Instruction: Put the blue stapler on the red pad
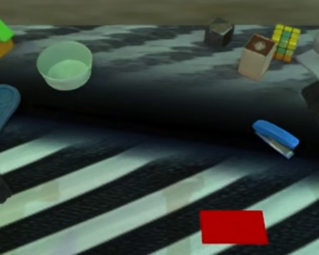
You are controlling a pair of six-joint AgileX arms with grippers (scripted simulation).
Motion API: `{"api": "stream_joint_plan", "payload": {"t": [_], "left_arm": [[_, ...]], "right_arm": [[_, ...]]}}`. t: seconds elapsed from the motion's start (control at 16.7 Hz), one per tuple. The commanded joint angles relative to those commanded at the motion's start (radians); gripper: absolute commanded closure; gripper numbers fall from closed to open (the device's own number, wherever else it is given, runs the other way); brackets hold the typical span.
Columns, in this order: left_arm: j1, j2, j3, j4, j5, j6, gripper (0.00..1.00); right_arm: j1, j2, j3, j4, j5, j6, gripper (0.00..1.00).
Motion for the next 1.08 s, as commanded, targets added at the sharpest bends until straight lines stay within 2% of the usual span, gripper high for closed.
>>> {"api": "stream_joint_plan", "payload": {"t": [0.3, 0.54, 1.08], "left_arm": [[0.0, 0.0, 0.0, 0.0, 0.0, 0.0, 0.0], [0.0, 0.0, 0.0, 0.0, 0.0, 0.0, 0.0], [0.0, 0.0, 0.0, 0.0, 0.0, 0.0, 0.0]], "right_arm": [[0.053, 0.41, 0.348, -0.24, 0.0, -0.091, 0.0], [0.079, 0.617, 0.535, -0.352, 0.0, -0.137, 0.0], [0.082, 0.671, 0.57, -0.363, -0.001, -0.15, 0.0]]}}
